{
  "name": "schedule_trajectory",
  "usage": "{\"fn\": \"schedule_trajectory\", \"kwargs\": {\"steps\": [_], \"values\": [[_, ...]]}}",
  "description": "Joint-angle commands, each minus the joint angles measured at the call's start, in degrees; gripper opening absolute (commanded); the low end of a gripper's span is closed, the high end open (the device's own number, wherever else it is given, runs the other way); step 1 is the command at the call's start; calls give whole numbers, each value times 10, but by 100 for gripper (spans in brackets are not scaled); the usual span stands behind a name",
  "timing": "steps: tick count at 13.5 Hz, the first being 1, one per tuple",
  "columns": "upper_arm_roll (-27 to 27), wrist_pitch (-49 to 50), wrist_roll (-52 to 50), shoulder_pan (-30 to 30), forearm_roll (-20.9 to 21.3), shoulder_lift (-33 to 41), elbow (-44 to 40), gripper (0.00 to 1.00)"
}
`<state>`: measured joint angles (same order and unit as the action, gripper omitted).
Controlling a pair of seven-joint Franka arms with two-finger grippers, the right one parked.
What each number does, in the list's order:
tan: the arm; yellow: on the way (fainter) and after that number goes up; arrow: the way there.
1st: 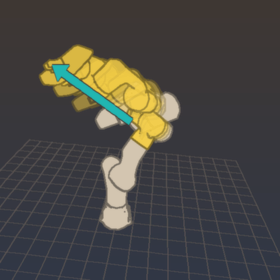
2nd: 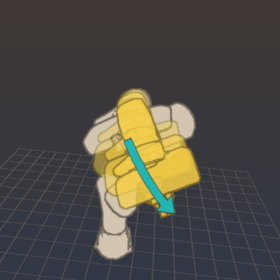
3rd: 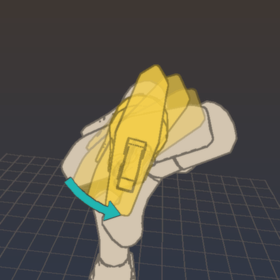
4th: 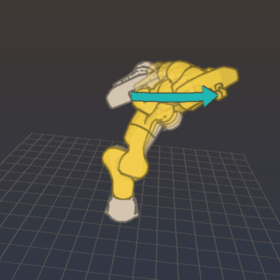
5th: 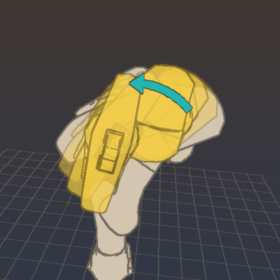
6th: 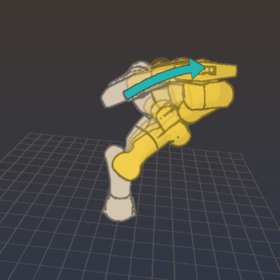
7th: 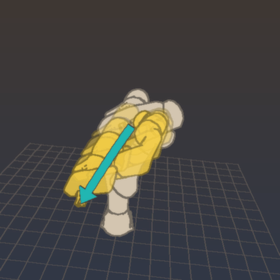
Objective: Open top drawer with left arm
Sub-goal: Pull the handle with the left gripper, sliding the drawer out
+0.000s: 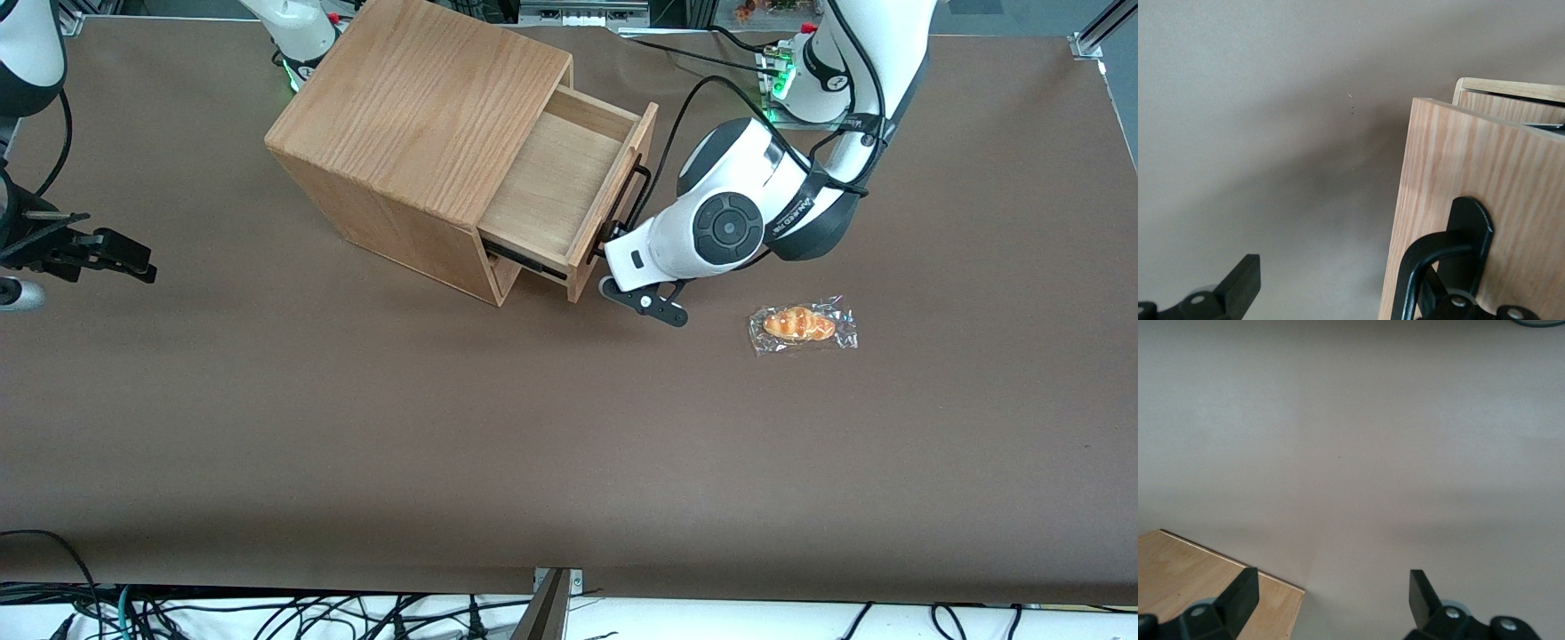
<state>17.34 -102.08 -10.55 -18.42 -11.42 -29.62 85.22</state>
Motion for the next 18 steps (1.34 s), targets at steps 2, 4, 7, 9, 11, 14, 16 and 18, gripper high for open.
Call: {"fn": "schedule_trajectory", "kwargs": {"steps": [2,4,7,9,11,14,16,18], "values": [[-13,-11,18,25,10,18,19,100],[-13,-4,18,32,10,18,18,100],[-13,-2,19,36,10,20,18,100],[-13,3,19,42,10,20,18,100],[-13,5,25,46,10,21,18,100],[-13,7,31,51,10,21,17,100],[-13,7,33,53,10,21,17,100],[-13,11,39,58,10,21,17,100]]}}
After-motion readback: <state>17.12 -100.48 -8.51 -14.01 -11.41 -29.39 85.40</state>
